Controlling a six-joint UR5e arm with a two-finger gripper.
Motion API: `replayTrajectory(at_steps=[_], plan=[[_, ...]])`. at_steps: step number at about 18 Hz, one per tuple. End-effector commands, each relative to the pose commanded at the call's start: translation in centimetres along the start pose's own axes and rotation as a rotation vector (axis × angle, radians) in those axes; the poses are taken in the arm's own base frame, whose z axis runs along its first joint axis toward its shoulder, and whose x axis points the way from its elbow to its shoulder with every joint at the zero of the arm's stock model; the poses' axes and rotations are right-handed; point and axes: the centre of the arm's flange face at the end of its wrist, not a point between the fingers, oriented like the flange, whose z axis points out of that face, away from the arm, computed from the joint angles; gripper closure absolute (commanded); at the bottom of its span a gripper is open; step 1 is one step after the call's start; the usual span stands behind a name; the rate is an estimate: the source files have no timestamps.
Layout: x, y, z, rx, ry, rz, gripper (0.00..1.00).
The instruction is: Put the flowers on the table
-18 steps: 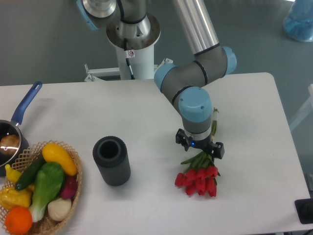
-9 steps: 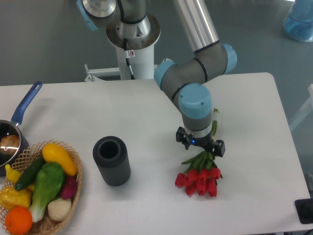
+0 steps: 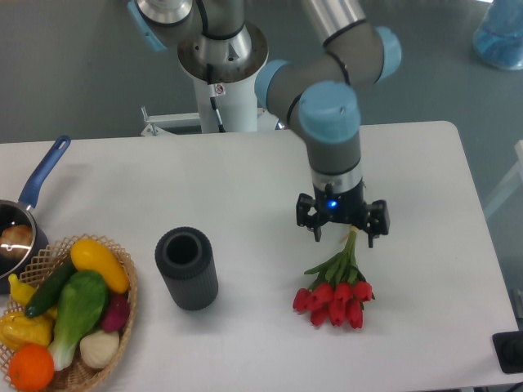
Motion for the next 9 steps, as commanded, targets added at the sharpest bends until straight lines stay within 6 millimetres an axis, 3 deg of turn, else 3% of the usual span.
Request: replayTrajectory(at_steps=[3,9], plan=[[-1.3,0.6,-0.6,0.006,-0.010,0.010,0.00],[-1.2,0.8,-1.3,0.006,-0.018,0.018,0.00]])
